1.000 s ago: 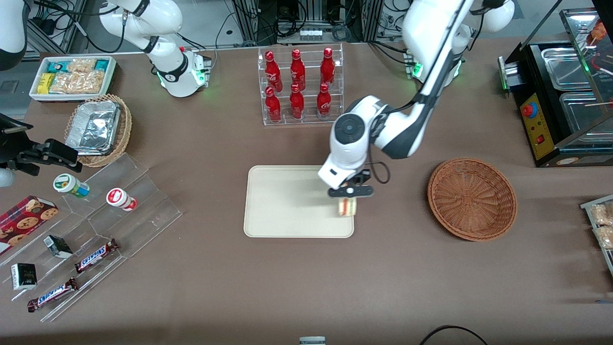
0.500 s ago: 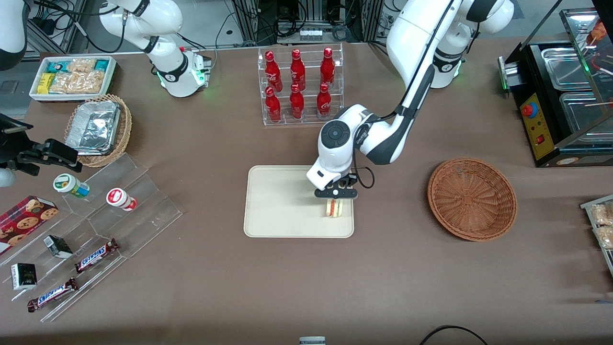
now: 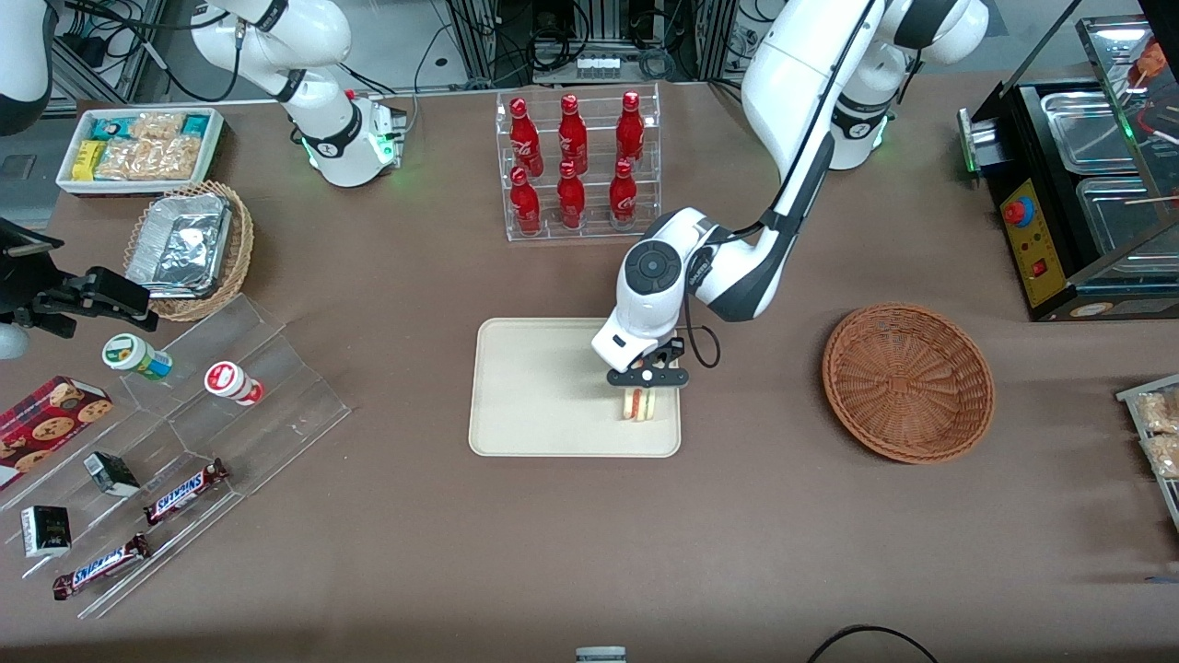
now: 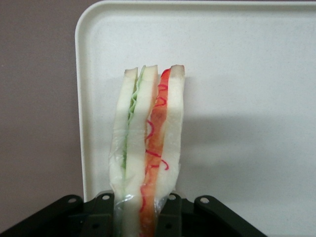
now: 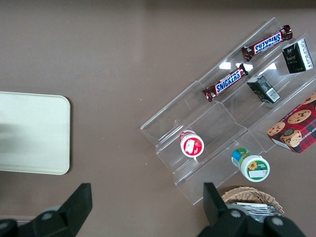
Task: Place sandwich from basket to tray
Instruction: 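Lower the sandwich onto the tray and open the left gripper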
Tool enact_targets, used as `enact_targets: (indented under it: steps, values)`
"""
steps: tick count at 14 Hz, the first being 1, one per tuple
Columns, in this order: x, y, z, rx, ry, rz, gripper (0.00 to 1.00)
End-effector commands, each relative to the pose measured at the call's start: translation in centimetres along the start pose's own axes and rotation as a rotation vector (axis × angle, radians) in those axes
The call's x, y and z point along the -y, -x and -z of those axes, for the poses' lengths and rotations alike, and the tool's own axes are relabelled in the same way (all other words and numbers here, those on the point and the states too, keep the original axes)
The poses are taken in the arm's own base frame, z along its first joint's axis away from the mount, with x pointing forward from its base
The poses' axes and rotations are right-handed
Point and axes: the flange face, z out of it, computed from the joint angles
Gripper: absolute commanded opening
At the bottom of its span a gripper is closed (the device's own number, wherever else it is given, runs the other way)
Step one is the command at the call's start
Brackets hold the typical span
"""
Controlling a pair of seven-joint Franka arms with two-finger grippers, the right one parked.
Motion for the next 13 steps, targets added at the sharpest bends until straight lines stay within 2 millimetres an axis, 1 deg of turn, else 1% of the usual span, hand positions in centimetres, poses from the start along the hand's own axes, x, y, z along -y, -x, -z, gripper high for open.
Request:
enact_targets:
  steps: [1,2,3,4,5,6,7,8,9,10,11,12,13]
  values:
    - [-0.9,-0.8,0.1,-0.016,0.015,-0.017,0.21]
    - [-0.9,-0.8,-0.2,-0.013,0.012,-0.017,0.23]
    - [-0.9,-0.7,-0.4,-0.012,0.011,-0.015,0.32]
    - [-0.9,-0.7,-0.4,-0.012,0.011,-0.014,0.47]
    - [-0.9,-0.8,-0.2,-0.013,0.015,-0.012,0.66]
    - [-0.9,-0.8,0.1,-0.015,0.017,-0.01,0.81]
    - [-1.0,-0.9,0.4,-0.018,0.02,-0.007,0.99]
    - [-0.9,-0.9,1.0,-0.015,0.022,0.008,1.0]
    - [-0.5,-1.2,2.3,-0.018,0.023,0.017,1.0]
    - [0.4,-1.6,4.0,-0.009,0.012,0.03,1.0]
    - [1.0,-1.6,6.0,0.007,-0.005,0.034,1.0]
    - [2.5,-2.1,8.8,0.015,-0.021,0.054,1.0]
    - [4.5,-2.9,11.8,0.019,-0.033,0.087,1.0]
